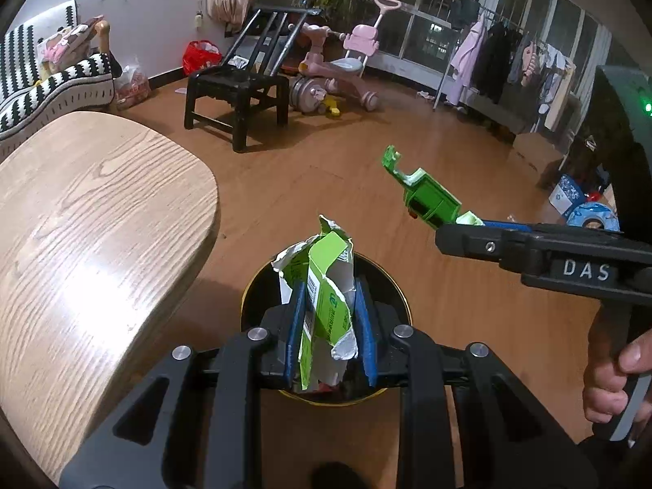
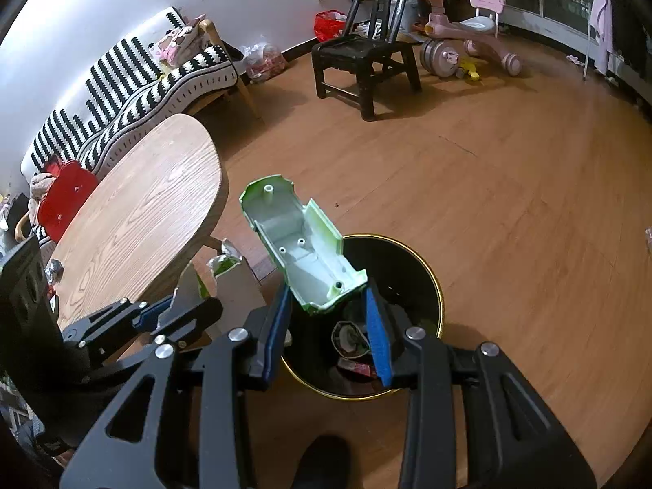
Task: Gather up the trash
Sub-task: 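Carry the box and tray to the black bin and open both tools over it, then move both tools back over the remaining trash on the table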
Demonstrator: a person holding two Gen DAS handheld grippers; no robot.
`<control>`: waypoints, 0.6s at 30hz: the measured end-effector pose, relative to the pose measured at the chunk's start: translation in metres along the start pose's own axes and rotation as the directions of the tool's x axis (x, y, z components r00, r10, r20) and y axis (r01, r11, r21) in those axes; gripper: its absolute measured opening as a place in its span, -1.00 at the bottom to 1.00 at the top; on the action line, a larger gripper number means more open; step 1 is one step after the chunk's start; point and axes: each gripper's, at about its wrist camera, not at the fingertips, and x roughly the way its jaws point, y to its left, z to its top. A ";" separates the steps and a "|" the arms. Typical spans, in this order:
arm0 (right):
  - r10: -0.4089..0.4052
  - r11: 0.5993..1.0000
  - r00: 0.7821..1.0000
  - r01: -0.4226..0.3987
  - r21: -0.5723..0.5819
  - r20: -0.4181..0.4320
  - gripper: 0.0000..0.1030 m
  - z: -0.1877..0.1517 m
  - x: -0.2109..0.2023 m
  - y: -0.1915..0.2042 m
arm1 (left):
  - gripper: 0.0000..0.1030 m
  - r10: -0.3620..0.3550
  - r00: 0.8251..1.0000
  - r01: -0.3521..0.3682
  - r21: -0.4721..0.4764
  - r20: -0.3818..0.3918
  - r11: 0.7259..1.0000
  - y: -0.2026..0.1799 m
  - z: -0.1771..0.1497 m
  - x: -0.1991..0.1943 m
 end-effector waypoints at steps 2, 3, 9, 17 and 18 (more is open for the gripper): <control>-0.004 1.000 1.000 0.004 0.012 0.000 -0.20 0.002 0.001 -0.003 | -0.53 0.000 1.000 0.000 0.006 -0.004 1.000 -0.002 0.000 0.002; -0.008 1.000 1.000 0.008 0.021 0.002 0.12 0.002 0.000 -0.003 | -0.49 0.002 1.000 -0.002 0.004 -0.007 1.000 -0.002 0.000 0.004; -0.004 0.999 0.999 0.003 0.032 0.032 0.40 0.001 -0.007 -0.002 | 0.32 0.016 1.000 -0.016 -0.004 0.016 1.000 -0.004 0.002 0.001; 0.016 1.000 0.999 -0.016 0.012 0.044 0.41 0.004 -0.011 0.016 | 0.56 0.028 0.999 -0.028 -0.001 0.030 1.000 0.004 -0.001 -0.017; 0.019 1.000 0.999 -0.020 0.006 0.046 0.42 0.005 -0.012 0.020 | 0.57 0.030 0.999 -0.030 -0.004 0.037 1.000 0.007 -0.001 -0.022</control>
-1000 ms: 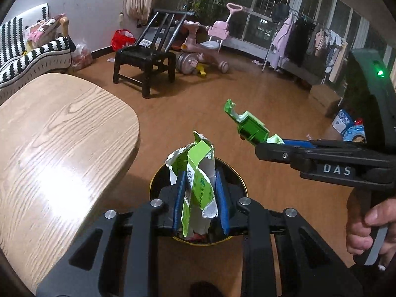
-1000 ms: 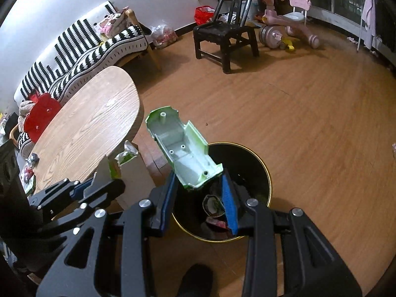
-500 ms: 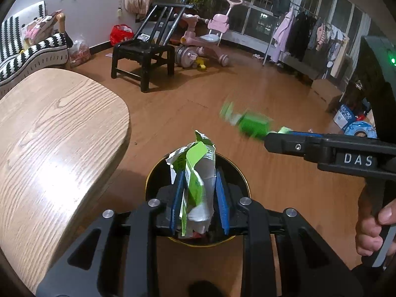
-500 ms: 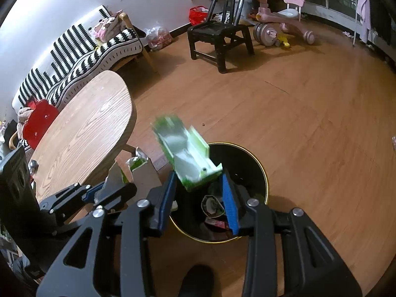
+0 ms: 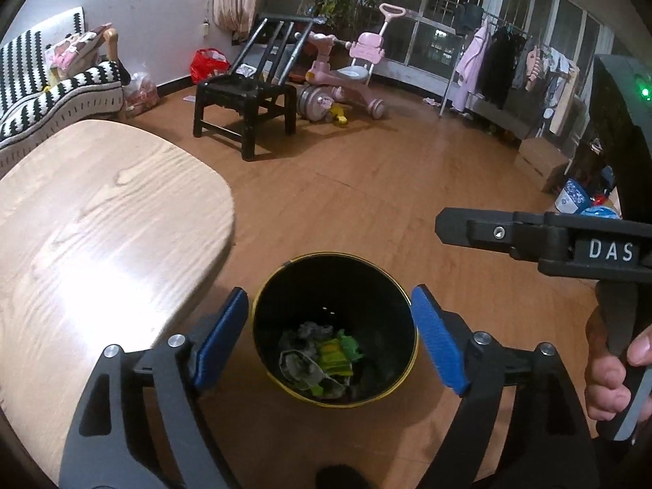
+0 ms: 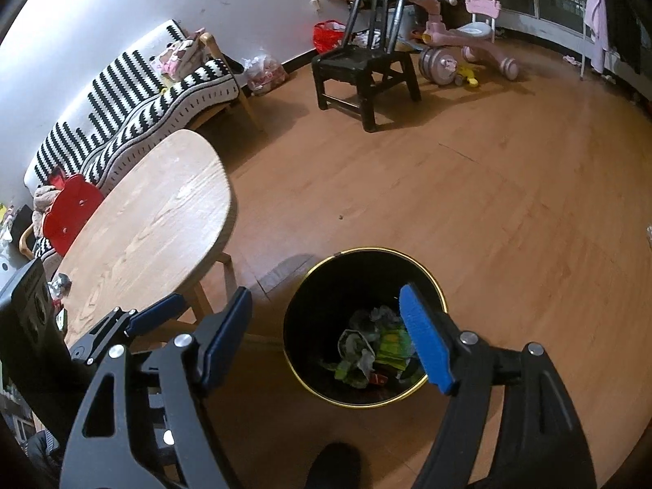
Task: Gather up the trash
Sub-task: 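Move both tools back over the remaining trash on the table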
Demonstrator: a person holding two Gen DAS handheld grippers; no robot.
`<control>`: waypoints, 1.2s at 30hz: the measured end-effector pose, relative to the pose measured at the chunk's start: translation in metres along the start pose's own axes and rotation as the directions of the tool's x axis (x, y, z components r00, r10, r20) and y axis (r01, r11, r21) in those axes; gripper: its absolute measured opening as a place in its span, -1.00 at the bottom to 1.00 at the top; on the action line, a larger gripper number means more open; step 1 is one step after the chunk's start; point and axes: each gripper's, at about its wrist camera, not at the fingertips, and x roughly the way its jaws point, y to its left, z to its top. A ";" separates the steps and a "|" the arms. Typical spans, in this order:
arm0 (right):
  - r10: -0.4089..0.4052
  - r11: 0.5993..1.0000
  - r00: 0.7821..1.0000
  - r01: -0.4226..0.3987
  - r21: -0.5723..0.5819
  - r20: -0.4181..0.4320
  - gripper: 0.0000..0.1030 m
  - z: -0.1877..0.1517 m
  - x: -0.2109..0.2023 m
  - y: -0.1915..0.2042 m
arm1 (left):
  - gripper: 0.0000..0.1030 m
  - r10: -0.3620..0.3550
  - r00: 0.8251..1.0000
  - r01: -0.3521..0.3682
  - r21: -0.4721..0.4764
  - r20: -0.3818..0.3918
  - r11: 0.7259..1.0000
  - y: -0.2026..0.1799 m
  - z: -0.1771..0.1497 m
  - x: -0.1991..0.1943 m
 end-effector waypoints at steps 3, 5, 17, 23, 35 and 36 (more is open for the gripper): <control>0.016 0.999 1.000 -0.015 -0.030 0.011 0.49 0.004 -0.003 0.021 | 0.67 0.023 0.999 -0.023 -0.015 0.026 1.000 0.013 -0.001 -0.022; 0.030 0.998 0.999 -0.029 -0.051 0.019 0.52 0.007 -0.004 0.037 | 0.76 0.039 0.998 -0.038 -0.020 0.040 0.999 0.026 0.000 -0.038; 0.173 0.959 0.985 -0.173 -0.223 -0.020 0.57 0.010 0.014 0.195 | 0.81 0.310 0.943 -0.290 -0.159 0.120 0.944 0.162 -0.032 -0.179; 0.271 0.905 0.960 -0.279 -0.321 -0.070 0.57 -0.001 0.028 0.299 | 0.81 0.460 0.881 -0.415 -0.287 0.112 0.863 0.243 -0.076 -0.260; 0.394 0.783 0.892 -0.451 -0.429 -0.221 0.57 -0.050 0.065 0.470 | 0.81 0.632 0.775 -0.539 -0.512 0.010 0.669 0.364 -0.170 -0.364; 0.396 0.775 0.888 -0.460 -0.433 -0.234 0.57 -0.054 0.070 0.483 | 0.81 0.636 0.772 -0.539 -0.525 0.005 0.659 0.370 -0.176 -0.369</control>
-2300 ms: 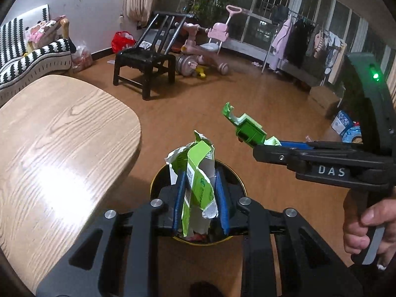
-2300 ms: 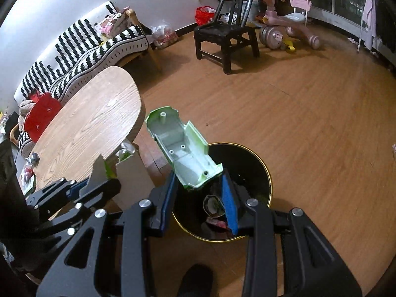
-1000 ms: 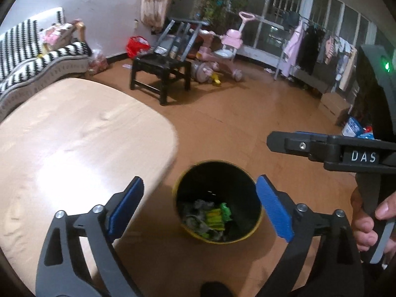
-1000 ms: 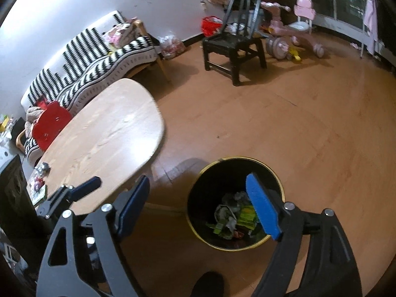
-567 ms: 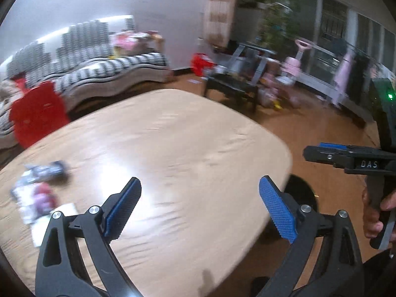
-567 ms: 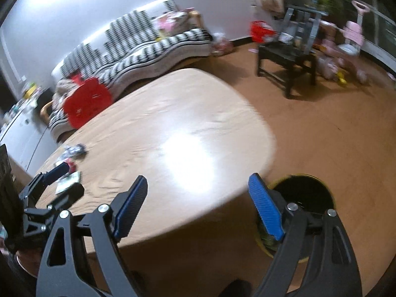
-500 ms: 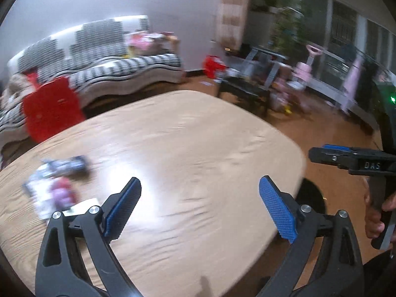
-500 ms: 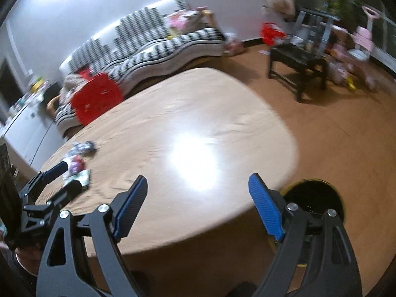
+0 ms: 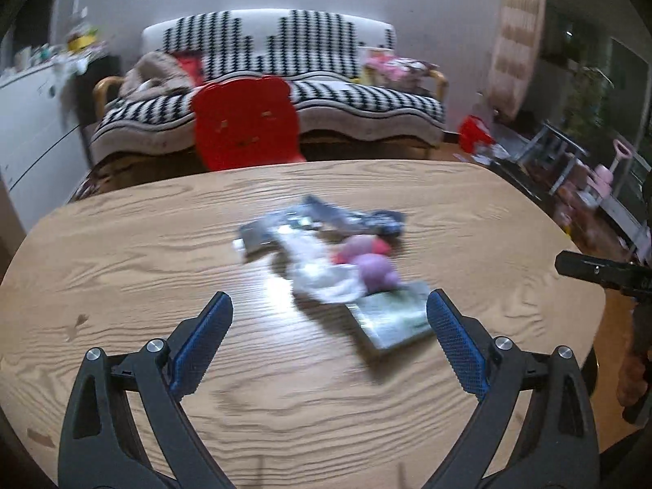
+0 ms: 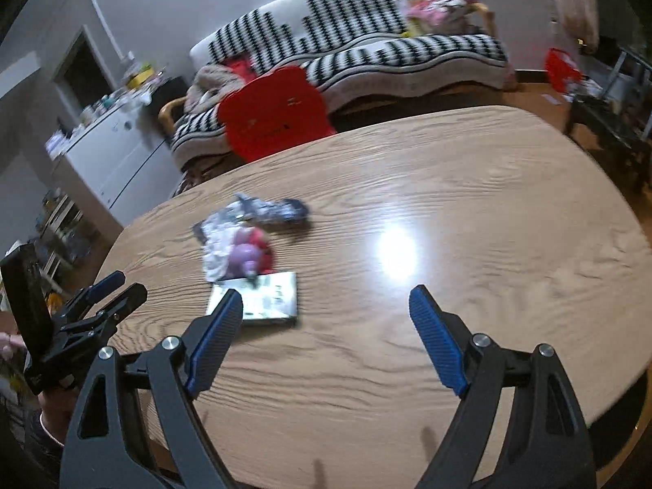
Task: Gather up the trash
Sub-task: 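Move both tools back over the remaining trash on the table, then grasp the white tissue with the left tool while the right tool grasps the purple toy figure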
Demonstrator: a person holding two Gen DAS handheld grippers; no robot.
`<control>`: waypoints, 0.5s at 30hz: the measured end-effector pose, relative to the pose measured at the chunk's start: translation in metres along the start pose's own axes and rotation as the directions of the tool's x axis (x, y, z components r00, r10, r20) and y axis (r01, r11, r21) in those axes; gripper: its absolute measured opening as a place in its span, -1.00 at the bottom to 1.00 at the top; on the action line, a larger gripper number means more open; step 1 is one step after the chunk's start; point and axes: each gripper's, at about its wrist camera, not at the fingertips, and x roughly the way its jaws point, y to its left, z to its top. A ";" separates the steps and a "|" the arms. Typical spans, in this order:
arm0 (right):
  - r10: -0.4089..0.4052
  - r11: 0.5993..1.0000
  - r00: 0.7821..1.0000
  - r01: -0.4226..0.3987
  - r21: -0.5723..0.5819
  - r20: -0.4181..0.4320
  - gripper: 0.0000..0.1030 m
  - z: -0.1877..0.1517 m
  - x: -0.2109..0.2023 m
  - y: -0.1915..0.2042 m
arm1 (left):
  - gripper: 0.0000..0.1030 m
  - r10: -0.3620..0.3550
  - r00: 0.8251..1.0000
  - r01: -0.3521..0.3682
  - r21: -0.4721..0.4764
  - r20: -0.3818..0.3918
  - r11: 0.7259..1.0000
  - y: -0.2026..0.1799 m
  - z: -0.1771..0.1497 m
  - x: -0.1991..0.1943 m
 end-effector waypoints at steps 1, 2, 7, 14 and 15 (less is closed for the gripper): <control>0.006 1.000 1.000 -0.006 -0.004 -0.007 0.57 0.001 0.006 0.004 | 0.81 0.002 1.000 -0.002 -0.010 -0.003 1.000 0.006 -0.001 0.001; 0.014 1.000 1.000 -0.014 -0.009 -0.016 0.57 0.003 0.014 0.011 | 0.81 0.003 1.000 -0.003 -0.025 -0.008 1.000 0.012 0.000 0.004; 0.038 0.999 0.998 -0.038 -0.003 -0.045 0.57 0.012 0.049 0.030 | 0.81 -0.003 0.999 0.001 -0.044 -0.042 0.999 0.020 -0.001 0.026; 0.102 0.993 0.989 -0.095 0.076 -0.104 0.50 0.026 0.098 0.030 | 0.81 -0.009 0.994 0.001 -0.069 -0.111 0.998 0.019 0.002 0.071; 0.115 0.990 0.987 -0.105 0.089 -0.116 0.49 0.028 0.107 0.030 | 0.81 -0.023 0.992 0.014 -0.075 -0.123 0.997 0.018 0.005 0.078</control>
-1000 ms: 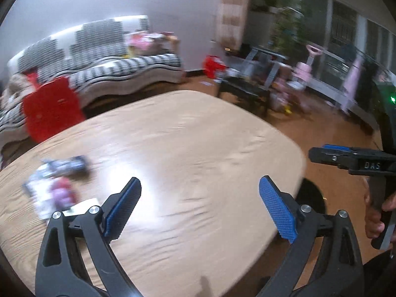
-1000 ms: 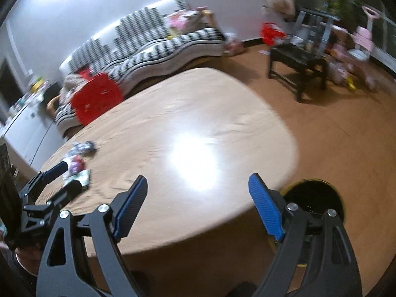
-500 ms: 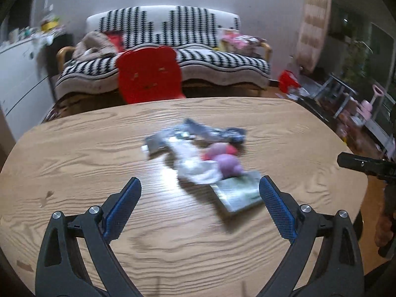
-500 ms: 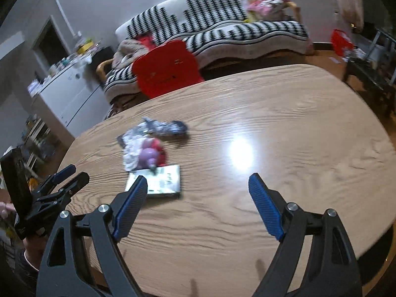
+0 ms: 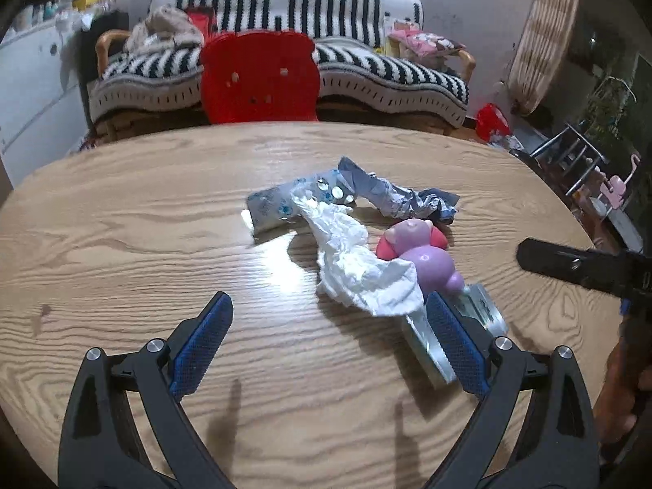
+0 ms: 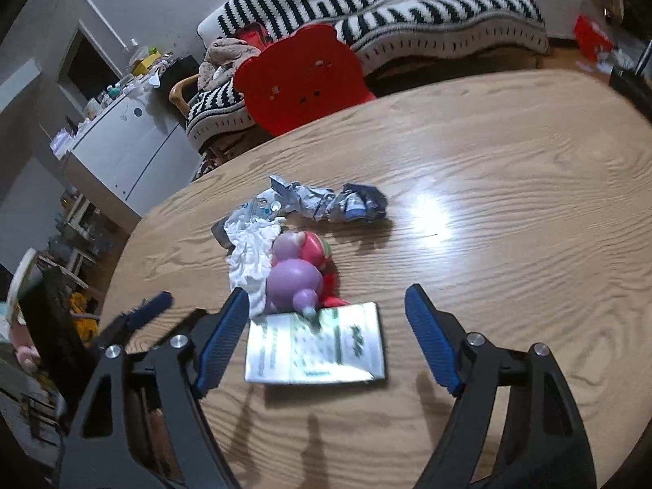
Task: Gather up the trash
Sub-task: 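Grasp the white tissue with the left tool while the right tool grasps the purple toy figure, then carry the tissue and toy to the black bin and open both tools over it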
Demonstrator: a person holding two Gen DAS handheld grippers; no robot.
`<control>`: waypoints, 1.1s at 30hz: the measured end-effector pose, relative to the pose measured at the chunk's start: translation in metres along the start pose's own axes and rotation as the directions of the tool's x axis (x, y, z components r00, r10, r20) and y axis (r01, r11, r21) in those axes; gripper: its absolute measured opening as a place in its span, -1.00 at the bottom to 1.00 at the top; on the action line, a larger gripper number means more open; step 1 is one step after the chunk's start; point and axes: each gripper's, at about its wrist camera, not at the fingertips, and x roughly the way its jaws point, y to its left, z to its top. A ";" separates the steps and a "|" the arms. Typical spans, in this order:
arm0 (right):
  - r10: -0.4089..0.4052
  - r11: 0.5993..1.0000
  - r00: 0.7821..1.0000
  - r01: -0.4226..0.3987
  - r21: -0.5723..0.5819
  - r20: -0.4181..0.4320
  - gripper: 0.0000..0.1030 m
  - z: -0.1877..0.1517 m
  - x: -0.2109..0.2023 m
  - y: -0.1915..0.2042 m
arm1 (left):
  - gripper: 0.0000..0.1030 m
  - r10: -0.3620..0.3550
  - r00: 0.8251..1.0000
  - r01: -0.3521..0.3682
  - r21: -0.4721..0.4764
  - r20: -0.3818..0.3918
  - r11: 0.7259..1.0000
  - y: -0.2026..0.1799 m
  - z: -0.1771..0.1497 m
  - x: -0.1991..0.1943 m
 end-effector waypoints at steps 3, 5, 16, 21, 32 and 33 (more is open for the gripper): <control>0.034 0.999 0.999 -0.033 0.035 -0.028 0.48 0.005 0.016 -0.004 | 0.81 -0.004 1.000 0.004 0.006 -0.005 1.000 -0.003 0.006 0.012; 0.061 0.996 0.997 -0.058 0.062 -0.046 0.44 0.010 0.029 -0.005 | 0.81 -0.009 1.000 0.009 0.001 -0.019 1.000 -0.003 0.008 0.019; 0.073 0.996 0.992 -0.068 0.054 -0.102 0.05 0.020 0.072 0.010 | 0.59 0.001 0.998 -0.002 -0.015 -0.057 1.000 0.002 0.009 0.044; 0.036 0.999 0.997 -0.035 0.019 -0.065 -0.26 0.019 0.062 0.014 | -0.01 0.029 0.996 -0.030 -0.011 -0.084 0.999 0.002 0.008 0.051; -0.019 0.999 0.998 0.021 -0.033 0.064 -0.29 0.014 -0.012 0.007 | -0.61 0.030 0.999 -0.030 0.018 -0.031 0.999 -0.012 0.013 0.010; -0.030 0.999 0.997 0.033 -0.042 0.073 -0.29 0.011 -0.020 0.006 | -0.61 0.028 0.999 -0.027 0.022 -0.023 0.999 -0.015 0.013 0.004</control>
